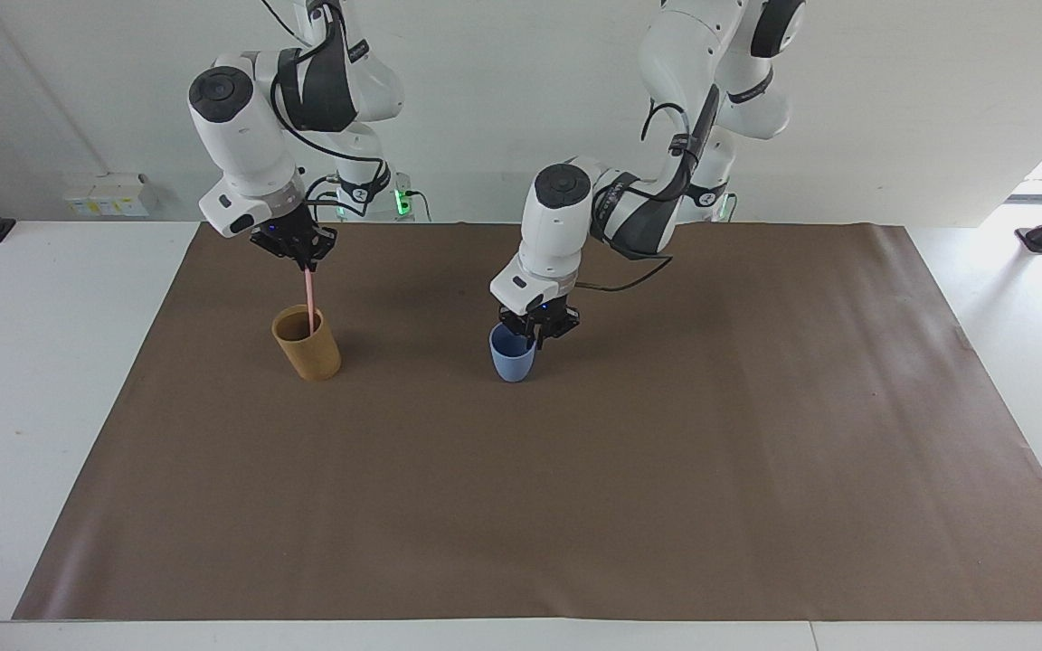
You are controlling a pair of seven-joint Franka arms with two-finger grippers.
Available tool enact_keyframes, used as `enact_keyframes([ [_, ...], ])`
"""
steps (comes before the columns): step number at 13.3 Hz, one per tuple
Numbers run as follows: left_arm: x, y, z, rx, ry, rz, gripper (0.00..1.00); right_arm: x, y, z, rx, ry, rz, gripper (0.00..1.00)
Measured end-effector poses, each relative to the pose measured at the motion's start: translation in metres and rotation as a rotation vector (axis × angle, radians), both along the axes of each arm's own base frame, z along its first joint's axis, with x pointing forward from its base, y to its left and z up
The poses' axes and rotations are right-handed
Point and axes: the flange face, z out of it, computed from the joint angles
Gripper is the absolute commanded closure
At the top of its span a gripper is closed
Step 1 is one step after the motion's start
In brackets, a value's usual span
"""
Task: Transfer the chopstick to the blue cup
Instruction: 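Release the blue cup while the right gripper lifts the pink chopstick, then carry the pink chopstick with the right gripper over the blue cup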
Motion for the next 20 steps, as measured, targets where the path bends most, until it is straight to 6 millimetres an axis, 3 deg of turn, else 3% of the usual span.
enact_keyframes([
  [2, 0.007, 0.007, 0.018, -0.012, -0.021, 0.017, 0.00, 0.004, 0.001, 0.014, 0.001, -0.021, 0.000, 1.00],
  [4, 0.020, 0.034, 0.059, -0.014, -0.034, 0.057, 0.00, 0.005, 0.001, 0.041, 0.000, -0.019, -0.001, 1.00],
  [6, 0.037, 0.087, 0.109, -0.011, -0.046, 0.086, 0.00, 0.002, 0.001, 0.076, -0.002, -0.004, -0.005, 1.00],
  [8, 0.053, 0.157, 0.142, 0.013, -0.029, 0.096, 0.00, -0.004, 0.001, 0.108, 0.003, 0.011, -0.008, 1.00],
  [11, 0.071, 0.243, 0.157, 0.041, 0.008, 0.085, 0.00, -0.011, 0.009, 0.142, 0.078, 0.023, -0.034, 1.00],
  [14, 0.074, 0.303, 0.167, 0.057, 0.048, 0.046, 0.00, -0.012, 0.029, 0.154, 0.181, 0.028, -0.158, 1.00],
  [17, 0.070, 0.366, 0.184, 0.060, 0.073, 0.002, 0.00, -0.012, 0.061, 0.156, 0.280, 0.069, -0.299, 1.00],
  [20, 0.057, 0.424, 0.209, 0.055, 0.073, -0.021, 0.00, -0.012, 0.115, 0.167, 0.339, 0.096, -0.421, 1.00],
])
